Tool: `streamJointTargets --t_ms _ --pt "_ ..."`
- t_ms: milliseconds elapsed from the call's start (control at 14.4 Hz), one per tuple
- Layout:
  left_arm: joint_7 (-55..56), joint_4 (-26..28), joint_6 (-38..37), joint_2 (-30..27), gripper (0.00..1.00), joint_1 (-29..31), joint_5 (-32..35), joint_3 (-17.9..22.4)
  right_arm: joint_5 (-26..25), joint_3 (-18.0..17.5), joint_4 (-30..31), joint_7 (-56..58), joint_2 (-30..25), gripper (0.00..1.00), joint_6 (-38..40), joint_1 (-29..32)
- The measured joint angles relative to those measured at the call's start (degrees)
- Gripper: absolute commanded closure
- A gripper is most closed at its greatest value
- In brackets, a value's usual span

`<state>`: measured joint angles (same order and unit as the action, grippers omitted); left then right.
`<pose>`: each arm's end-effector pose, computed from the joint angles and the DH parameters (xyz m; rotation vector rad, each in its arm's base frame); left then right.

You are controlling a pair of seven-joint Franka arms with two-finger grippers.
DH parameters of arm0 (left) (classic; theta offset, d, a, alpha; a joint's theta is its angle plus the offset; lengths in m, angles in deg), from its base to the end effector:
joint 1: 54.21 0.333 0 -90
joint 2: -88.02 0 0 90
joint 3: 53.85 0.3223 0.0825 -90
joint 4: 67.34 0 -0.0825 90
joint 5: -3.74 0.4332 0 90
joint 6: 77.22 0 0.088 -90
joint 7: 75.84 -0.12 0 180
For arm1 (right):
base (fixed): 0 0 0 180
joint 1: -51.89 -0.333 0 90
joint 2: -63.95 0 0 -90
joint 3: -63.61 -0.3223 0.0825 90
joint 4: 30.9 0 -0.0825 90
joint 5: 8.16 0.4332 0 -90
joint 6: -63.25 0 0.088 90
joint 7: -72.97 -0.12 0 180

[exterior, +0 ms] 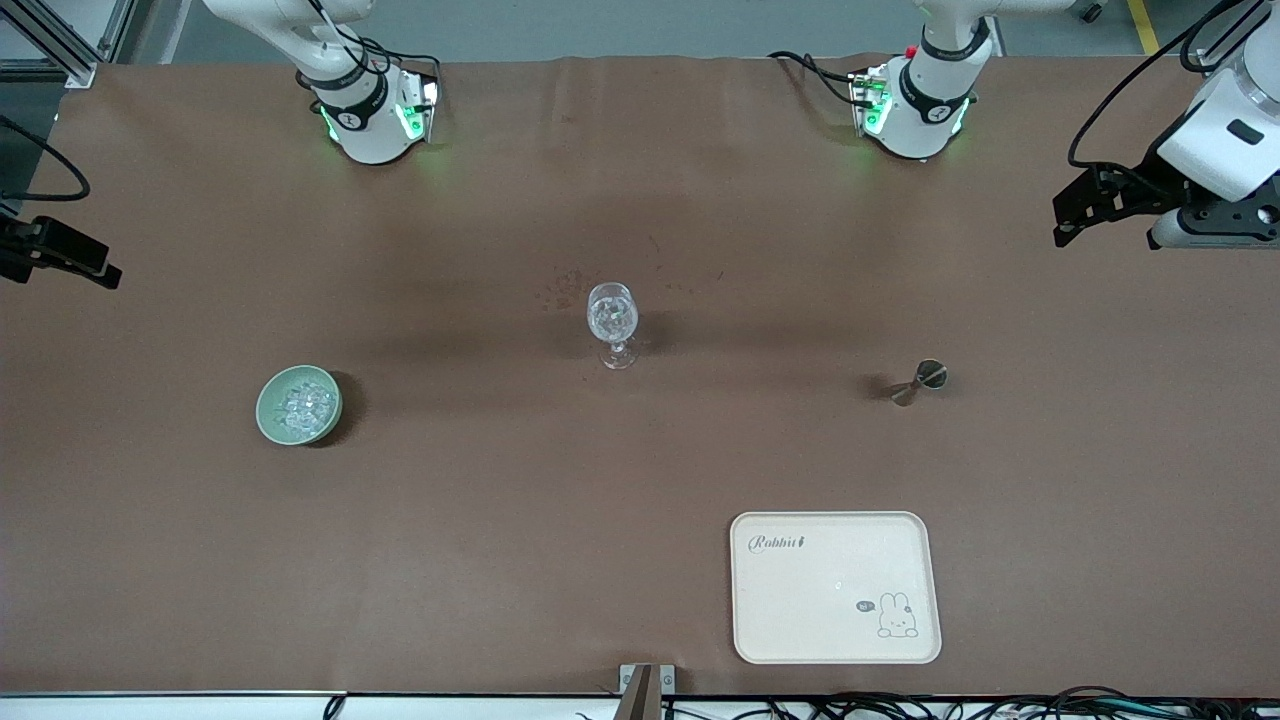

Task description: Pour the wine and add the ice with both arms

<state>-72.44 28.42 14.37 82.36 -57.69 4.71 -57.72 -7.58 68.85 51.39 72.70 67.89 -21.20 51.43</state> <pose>0.5701 -0.0733 0.6258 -3.1184 0.1075 -0.0435 0.6136 -0.0480 0.6372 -3.1332 0.1367 0.0480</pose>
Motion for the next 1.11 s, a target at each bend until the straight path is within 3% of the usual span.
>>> streamJointTargets --t_ms 695,903,1112 --pt "-2.26 -1.97 0.51 3.32 0.0 3.54 -0.01 2.14 0.0 0.02 0.0 0.0 0.0 0.0 0.03 0.01" --pt "-0.47 -1.95 0.2 7.2 0.0 7.01 -0.02 2.68 0.03 -0.05 0.85 0.04 -0.01 0.0 0.22 0.0" --pt "5.84 -2.03 -0.65 13.86 0.0 8.34 -0.05 3.01 0.25 -0.31 6.52 0.42 0.13 0.0 -4.73 -0.04"
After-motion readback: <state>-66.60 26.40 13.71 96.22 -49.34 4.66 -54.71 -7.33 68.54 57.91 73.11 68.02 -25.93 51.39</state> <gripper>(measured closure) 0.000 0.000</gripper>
